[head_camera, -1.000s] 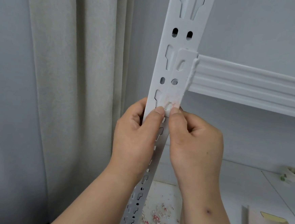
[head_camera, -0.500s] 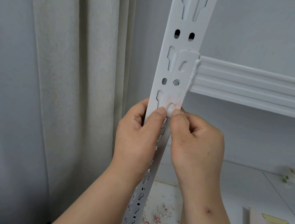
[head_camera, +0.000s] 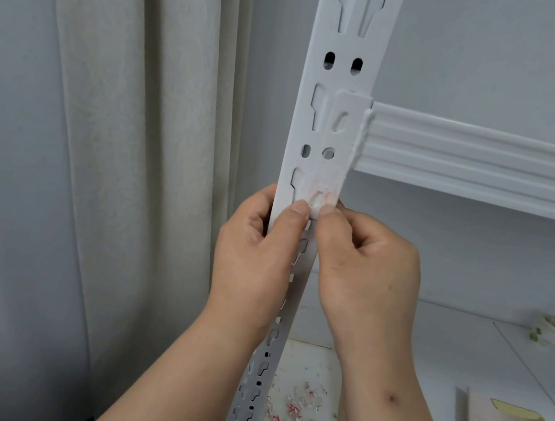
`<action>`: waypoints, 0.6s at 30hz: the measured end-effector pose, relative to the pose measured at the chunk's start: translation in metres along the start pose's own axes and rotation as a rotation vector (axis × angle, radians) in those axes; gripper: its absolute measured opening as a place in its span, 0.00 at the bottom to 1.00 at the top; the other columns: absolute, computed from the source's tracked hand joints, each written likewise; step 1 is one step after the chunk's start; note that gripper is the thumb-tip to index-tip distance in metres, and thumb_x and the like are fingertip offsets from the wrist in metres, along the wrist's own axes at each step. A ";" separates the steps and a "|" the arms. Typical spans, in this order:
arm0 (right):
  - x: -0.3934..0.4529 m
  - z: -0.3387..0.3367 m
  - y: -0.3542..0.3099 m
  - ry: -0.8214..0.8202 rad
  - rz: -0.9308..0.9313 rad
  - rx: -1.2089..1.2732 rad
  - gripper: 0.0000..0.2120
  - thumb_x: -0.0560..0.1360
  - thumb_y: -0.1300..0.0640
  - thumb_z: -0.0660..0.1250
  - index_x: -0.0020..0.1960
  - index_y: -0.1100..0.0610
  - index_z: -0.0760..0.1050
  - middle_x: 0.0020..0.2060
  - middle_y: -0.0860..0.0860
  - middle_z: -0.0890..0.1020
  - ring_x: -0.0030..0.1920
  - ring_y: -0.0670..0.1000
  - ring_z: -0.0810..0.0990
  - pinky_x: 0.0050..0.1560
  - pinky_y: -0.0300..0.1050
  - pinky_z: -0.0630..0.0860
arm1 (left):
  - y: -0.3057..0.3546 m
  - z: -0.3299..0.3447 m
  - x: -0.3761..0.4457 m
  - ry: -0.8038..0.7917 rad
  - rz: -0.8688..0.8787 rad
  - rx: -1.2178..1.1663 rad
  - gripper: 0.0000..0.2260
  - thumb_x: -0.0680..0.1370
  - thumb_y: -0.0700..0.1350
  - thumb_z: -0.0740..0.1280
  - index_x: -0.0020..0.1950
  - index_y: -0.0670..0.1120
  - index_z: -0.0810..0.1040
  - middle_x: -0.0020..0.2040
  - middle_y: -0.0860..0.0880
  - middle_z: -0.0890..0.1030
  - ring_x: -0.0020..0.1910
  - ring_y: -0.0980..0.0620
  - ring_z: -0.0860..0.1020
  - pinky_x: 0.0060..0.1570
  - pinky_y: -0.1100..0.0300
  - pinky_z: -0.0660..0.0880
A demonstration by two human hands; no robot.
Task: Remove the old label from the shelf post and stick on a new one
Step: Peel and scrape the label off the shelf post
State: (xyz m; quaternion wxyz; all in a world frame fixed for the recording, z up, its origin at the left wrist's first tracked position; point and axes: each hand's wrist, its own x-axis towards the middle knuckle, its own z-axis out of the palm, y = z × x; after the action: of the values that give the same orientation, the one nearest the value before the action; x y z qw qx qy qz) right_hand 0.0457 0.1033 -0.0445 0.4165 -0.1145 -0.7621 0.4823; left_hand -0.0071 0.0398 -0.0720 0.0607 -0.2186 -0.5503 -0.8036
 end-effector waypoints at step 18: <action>0.000 0.001 0.000 0.014 -0.008 -0.004 0.24 0.75 0.47 0.64 0.21 0.49 0.67 0.16 0.46 0.65 0.21 0.47 0.63 0.22 0.34 0.57 | -0.002 -0.001 0.000 -0.004 0.005 -0.007 0.11 0.75 0.49 0.65 0.54 0.50 0.84 0.50 0.41 0.86 0.54 0.33 0.80 0.56 0.34 0.77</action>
State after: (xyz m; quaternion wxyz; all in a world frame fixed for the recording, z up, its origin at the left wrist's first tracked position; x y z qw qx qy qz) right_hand 0.0452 0.1024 -0.0447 0.4236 -0.1158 -0.7606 0.4782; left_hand -0.0079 0.0396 -0.0737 0.0610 -0.2219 -0.5469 -0.8049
